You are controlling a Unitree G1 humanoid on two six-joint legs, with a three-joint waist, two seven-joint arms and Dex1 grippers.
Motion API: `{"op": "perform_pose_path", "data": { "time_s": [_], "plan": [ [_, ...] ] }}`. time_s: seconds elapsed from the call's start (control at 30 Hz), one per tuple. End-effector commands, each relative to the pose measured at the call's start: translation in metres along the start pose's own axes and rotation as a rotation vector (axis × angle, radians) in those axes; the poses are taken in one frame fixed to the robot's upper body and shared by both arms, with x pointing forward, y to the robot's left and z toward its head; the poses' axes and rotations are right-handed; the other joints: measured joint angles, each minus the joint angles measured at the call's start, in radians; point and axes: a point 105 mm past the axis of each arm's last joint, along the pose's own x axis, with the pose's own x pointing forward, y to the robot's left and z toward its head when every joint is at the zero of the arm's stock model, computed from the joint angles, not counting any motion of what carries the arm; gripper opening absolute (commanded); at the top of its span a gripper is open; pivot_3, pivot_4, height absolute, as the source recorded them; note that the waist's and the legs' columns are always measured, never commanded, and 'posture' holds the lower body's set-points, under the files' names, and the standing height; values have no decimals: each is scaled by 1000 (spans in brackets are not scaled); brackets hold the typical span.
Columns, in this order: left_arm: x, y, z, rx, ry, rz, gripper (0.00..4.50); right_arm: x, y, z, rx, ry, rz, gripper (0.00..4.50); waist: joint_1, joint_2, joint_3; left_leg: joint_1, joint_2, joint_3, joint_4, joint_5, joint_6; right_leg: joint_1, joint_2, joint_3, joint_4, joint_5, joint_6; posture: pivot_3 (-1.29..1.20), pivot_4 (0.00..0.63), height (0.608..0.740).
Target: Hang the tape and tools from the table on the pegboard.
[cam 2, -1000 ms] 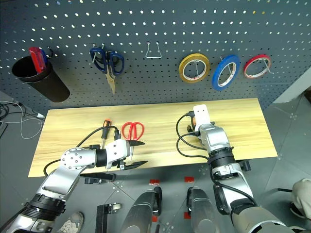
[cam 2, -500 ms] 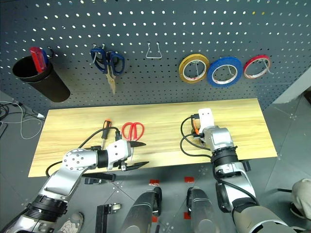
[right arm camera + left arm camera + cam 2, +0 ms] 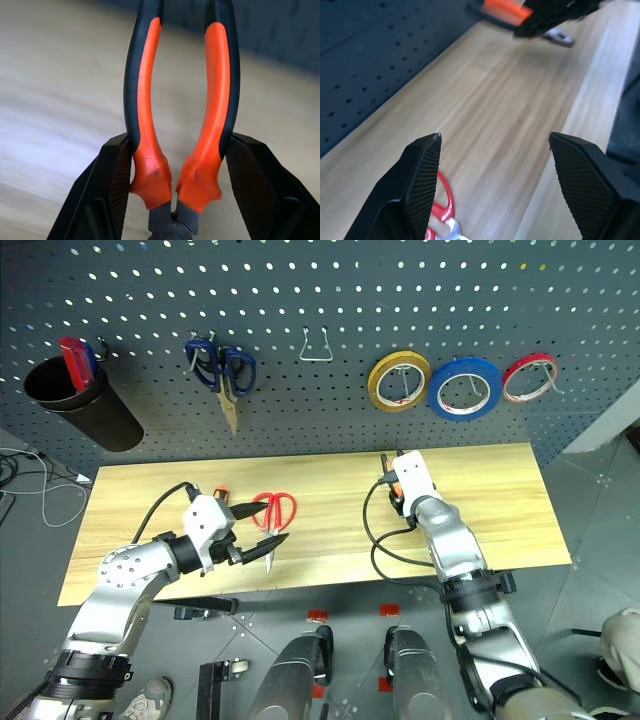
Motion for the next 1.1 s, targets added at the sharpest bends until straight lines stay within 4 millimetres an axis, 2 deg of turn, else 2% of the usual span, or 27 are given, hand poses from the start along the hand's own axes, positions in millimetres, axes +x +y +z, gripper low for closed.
{"op": "perform_pose_path", "data": {
  "time_s": [0.03,0.17,0.27,0.33,0.47,0.53,0.67,0.83,1.1],
  "plan": [
    [-11,7,21,-101,-110,88,3618,-28,40,55,27,-259,74,2532,0,0,0,0,0,0,0,0,0,0,0,0,0,0,0,-10,330,740],
    [-18,4,34,-160,-146,88,3618,-49,60,118,12,-534,91,2532,5,0,0,0,0,-1,3,0,0,1,0,0,1,1,1,3,331,740],
    [-21,12,46,-119,-142,71,3618,-57,68,183,-37,-761,82,2532,7,0,0,0,0,-1,3,1,-2,0,0,0,1,1,2,14,330,740],
    [-20,17,55,-88,-144,69,3618,-58,68,209,-56,-841,68,2532,10,0,0,1,0,-2,3,4,-4,0,1,-1,2,2,2,25,332,740],
    [-15,28,70,-42,-157,80,3618,-54,65,242,-77,-934,50,2532,12,-2,-1,2,0,-4,2,6,-7,1,1,-2,2,3,-1,35,334,740],
    [-10,32,83,-25,-190,81,3618,-47,61,258,-97,-977,32,2532,12,-3,-1,1,-1,-3,2,6,-8,1,1,-2,2,3,-1,44,337,740],
    [0,34,95,-24,-230,74,3618,-33,55,270,-133,-1014,8,2532,12,-4,0,1,-1,-2,1,6,-8,1,0,-2,1,3,-2,64,342,740],
    [8,32,96,-19,-233,69,3618,-15,46,273,-158,-1027,-31,2532,6,-6,1,1,-1,-1,-2,6,-8,0,0,-2,0,2,-3,82,355,740],
    [8,28,91,-33,-219,62,3618,5,43,251,-125,-985,-62,2532,10,-7,5,1,0,0,-3,6,-8,-1,0,-1,0,1,-4,109,385,740]
  ]
}}
